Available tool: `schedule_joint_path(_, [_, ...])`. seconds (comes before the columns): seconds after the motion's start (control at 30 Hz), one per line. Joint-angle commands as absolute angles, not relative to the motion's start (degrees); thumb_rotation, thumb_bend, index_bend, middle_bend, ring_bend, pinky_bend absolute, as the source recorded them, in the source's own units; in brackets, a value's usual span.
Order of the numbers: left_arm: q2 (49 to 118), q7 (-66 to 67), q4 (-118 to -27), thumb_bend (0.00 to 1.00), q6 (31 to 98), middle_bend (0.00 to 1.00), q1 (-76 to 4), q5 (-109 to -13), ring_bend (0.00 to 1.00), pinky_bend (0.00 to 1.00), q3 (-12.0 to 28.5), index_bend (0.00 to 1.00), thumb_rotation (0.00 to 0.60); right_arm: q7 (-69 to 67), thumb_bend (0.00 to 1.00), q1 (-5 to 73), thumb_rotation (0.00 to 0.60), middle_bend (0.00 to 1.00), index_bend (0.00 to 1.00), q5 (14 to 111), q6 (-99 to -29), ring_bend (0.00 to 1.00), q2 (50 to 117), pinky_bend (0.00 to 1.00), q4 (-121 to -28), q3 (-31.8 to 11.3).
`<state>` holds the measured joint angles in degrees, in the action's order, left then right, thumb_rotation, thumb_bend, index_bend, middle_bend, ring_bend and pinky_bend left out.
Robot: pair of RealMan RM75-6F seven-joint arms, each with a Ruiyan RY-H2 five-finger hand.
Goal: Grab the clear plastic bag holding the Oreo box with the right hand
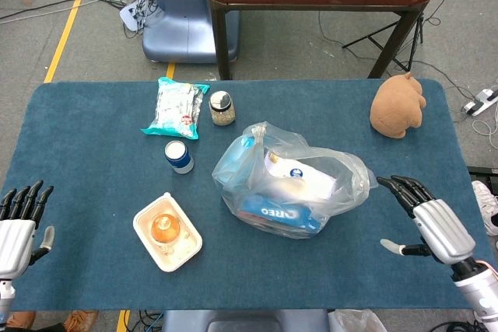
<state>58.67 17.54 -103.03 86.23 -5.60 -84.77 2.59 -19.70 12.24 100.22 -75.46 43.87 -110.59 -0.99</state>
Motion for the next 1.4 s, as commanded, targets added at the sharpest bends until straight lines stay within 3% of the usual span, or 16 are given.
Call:
schedule_joint_path(0.03, [58.65,17.50,-103.04,0.45,86.27,0.00,-5.58,-84.83,0.00,0.00,2.59,0.00,0.600,-21.72,0.00,14.87,0.600,0.14,0.02,101.94,-73.16,0.06,42.74,0.11,-111.92,-1.38])
schedule_joint_path(0.37, [58.41,17.36,-103.04,0.45,86.86,0.00,-4.96,-84.64,0.00,0.00,2.49,0.00,0.600,-28.01,0.00,22.31,0.600,0.14,0.00,102.75,-66.05,0.03,42.24,0.11,-113.47,-2.49])
schedule_joint_path(0.8, [58.13,17.24,-103.52,0.45,87.12,0.00,-4.73,-84.84,0.00,0.00,2.56,0.00,0.600,-34.16,0.00,31.03,0.600,0.05,0.00,99.09,-58.17,0.00,44.28,0.08,-113.07,-5.34])
schedule_joint_path(1.4, [57.62,17.57,-104.20,0.45,87.54,0.00,-4.30,-84.99,0.00,0.00,2.57,0.00,0.600,-46.33,0.00,41.20,0.600,0.00,0.00,92.30,-49.71,0.00,50.94,0.03,-109.07,-9.03])
